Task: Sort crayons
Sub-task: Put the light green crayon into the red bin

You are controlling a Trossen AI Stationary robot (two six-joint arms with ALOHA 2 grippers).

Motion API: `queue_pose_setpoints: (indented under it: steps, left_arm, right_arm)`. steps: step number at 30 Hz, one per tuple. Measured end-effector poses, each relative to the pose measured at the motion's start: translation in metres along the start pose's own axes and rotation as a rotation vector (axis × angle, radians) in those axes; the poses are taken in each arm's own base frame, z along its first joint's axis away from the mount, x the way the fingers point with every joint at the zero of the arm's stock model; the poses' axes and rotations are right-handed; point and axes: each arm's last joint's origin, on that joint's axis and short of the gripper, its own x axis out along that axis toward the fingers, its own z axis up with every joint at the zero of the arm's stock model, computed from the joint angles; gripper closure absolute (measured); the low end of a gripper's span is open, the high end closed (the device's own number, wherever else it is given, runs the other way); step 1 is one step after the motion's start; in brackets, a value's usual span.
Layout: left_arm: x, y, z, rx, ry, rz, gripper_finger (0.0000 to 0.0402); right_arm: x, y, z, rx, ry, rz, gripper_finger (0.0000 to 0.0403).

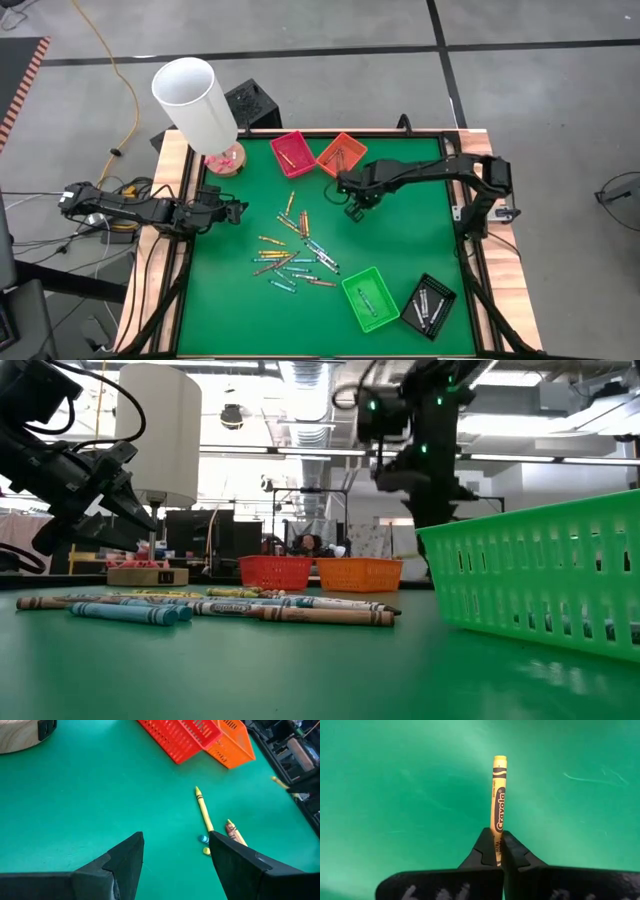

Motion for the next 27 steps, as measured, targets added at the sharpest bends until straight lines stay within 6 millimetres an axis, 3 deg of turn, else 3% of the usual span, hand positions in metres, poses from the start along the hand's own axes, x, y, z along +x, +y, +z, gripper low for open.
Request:
queue_pose_setpoints:
  steps: [4, 11, 15, 20, 27]
  left_arm:
    - [0.000, 0.000, 0.000, 0.000, 0.000, 0.000, 0.0186]
    - [0.000, 0.000, 0.000, 0.000, 0.000, 0.000, 0.0186]
    - [0.000, 0.000, 0.000, 0.000, -0.001, 0.001, 0.0186]
    - [0.000, 0.000, 0.000, -0.001, -0.009, 0.004, 0.0186]
    - [0.000, 0.000, 0.000, -0.001, -0.011, 0.004, 0.0186]
  right_arm:
    - [-0.016, 0.025, -0.020, -0.010, 0.035, -0.012, 0.0401]
    - [-0.038, 0.067, -0.088, 0.044, 0.158, -0.090, 0.0401]
    - [-0.044, 0.086, -0.112, 0.092, 0.133, -0.058, 0.0401]
    - [-0.043, 0.099, -0.098, 0.101, -0.030, 0.070, 0.0401]
    - [-0.040, 0.099, -0.031, 0.051, -0.353, 0.274, 0.0401]
